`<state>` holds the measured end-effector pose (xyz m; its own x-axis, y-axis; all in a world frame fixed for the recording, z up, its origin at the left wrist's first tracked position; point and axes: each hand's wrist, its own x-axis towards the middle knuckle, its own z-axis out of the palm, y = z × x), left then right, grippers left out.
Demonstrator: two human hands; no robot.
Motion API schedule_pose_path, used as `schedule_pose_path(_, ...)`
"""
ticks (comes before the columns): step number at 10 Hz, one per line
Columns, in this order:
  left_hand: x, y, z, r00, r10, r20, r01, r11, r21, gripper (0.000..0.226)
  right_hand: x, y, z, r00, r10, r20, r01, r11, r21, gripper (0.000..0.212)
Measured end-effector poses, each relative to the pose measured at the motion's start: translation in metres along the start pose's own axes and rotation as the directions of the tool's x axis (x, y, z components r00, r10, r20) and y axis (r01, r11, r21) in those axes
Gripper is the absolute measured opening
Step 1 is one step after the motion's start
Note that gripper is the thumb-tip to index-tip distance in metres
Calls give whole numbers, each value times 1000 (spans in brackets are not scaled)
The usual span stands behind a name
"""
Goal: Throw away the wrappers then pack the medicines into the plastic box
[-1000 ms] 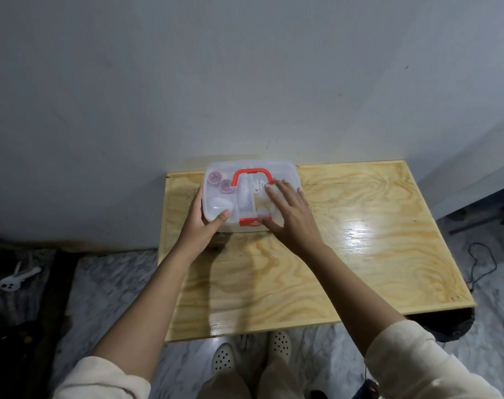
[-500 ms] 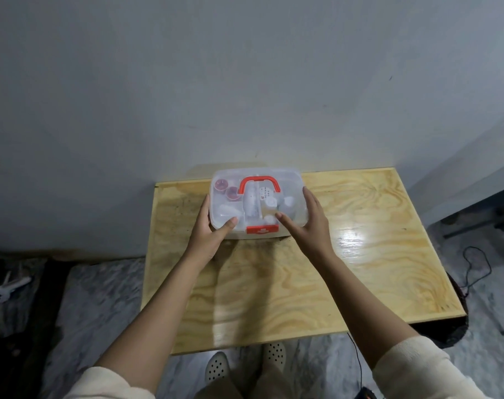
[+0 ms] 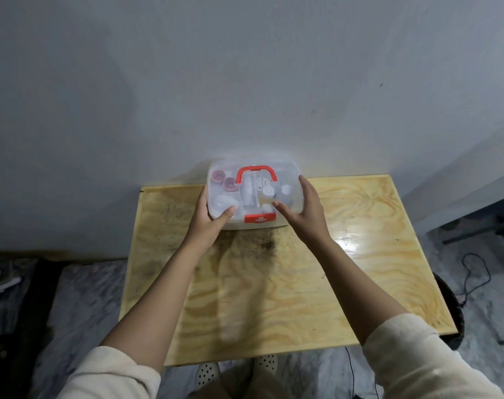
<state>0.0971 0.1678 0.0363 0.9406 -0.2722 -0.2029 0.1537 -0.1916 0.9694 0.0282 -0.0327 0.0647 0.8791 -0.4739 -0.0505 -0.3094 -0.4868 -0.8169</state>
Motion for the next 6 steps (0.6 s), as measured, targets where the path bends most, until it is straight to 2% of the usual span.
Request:
schedule_pose_path(2, 8, 5, -5, 999, -5, 34, 3, 999, 46, 85, 5, -1, 2, 1000, -9, 21, 9, 1000, -1, 87)
schedule_pose_path(4, 2, 18, -2, 999, -5, 35, 0, 990, 140, 73, 3, -7, -5, 998, -10, 65, 13, 999, -49, 87)
schedule_pose_path(5, 2, 28, -3, 1000, -10, 11, 7, 971, 237, 66, 6, -13, -7, 997, 12, 71, -6, 996, -87, 82)
schedule_pose_path(6, -15, 33, 1, 997, -5, -71, 27, 949, 313, 65, -1, -2, -4, 999, -1, 53, 7, 995, -97, 81)
